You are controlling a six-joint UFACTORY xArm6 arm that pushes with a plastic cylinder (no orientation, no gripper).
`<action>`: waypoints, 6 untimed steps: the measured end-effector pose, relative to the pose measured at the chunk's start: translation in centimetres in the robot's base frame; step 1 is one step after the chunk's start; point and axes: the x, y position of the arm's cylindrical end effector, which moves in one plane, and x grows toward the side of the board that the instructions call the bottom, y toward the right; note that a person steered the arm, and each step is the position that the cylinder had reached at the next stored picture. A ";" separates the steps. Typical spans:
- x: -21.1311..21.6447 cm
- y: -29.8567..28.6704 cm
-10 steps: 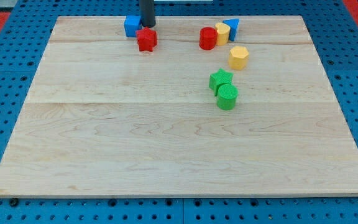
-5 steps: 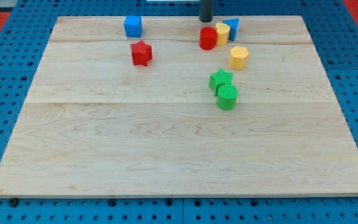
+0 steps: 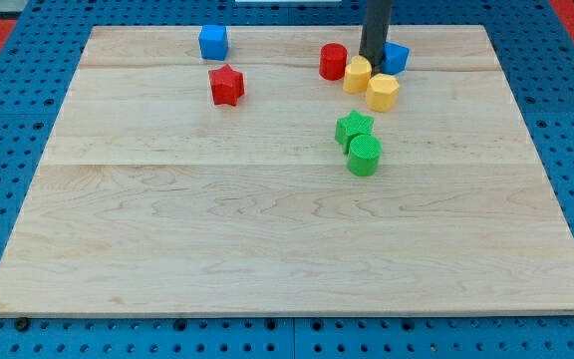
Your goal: Move the yellow heart into the yellow hexagon
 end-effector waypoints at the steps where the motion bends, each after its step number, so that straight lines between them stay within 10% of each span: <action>1: 0.6 -1.6; 6: 5.2 -9.8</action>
